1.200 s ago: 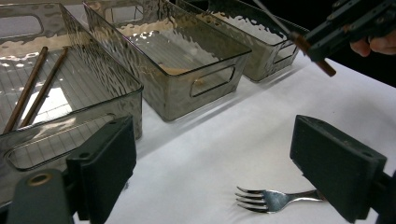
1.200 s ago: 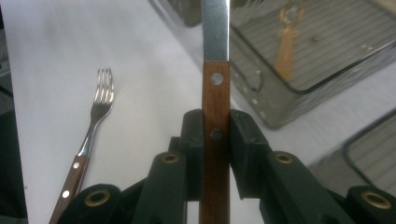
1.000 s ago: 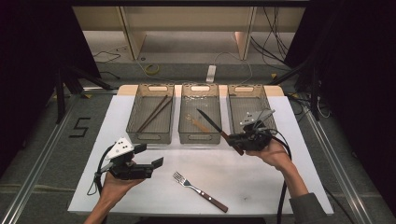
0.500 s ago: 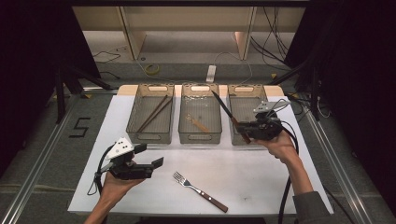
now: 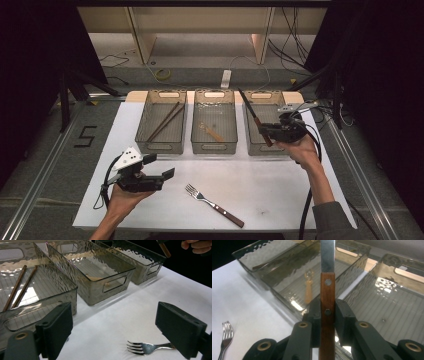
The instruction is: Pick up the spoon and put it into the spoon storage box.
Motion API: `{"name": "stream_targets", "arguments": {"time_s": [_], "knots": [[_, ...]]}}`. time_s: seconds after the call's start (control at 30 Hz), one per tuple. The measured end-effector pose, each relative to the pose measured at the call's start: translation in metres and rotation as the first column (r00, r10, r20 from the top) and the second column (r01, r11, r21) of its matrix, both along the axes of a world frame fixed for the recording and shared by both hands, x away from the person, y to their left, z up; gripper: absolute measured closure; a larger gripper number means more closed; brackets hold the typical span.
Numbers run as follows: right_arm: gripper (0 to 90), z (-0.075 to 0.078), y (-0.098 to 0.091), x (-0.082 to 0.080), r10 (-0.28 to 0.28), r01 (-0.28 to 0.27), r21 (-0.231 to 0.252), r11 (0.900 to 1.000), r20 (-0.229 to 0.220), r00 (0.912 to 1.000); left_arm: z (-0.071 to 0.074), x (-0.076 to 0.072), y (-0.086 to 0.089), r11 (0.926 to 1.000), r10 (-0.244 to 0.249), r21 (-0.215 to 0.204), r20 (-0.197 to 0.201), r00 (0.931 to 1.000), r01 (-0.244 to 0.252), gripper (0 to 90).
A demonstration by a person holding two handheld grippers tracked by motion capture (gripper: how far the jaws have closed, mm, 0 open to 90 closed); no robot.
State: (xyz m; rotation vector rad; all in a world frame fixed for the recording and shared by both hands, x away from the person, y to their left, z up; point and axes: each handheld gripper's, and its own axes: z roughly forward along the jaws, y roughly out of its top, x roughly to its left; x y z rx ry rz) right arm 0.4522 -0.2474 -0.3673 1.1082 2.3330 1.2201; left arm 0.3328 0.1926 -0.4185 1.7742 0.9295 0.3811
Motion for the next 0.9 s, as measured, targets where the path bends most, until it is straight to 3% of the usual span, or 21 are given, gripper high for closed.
{"name": "stream_targets", "arguments": {"time_s": [0.3, 0.53, 0.9], "knots": [[76.9, -0.003, -0.005, 0.018, -0.093, 0.093, -0.01, 0.9956, -0.029, 0.9952, 0.0, 0.0, 0.0, 1.0, -0.003, -0.001, 0.001, 1.0, 0.003, 13.9], [76.8, -0.008, -0.007, 0.028, -0.155, 0.154, -0.021, 0.9878, -0.062, 0.9859, 0.001, -0.001, 0.0, 1.0, -0.002, 0.0, 0.002, 1.0, 0.002, 13.9], [76.8, -0.015, -0.006, 0.038, -0.204, 0.202, -0.032, 0.9789, -0.096, 0.9742, 0.001, -0.001, 0.0, 1.0, -0.001, -0.003, 0.008, 1.0, 0.001, 13.9]]}}
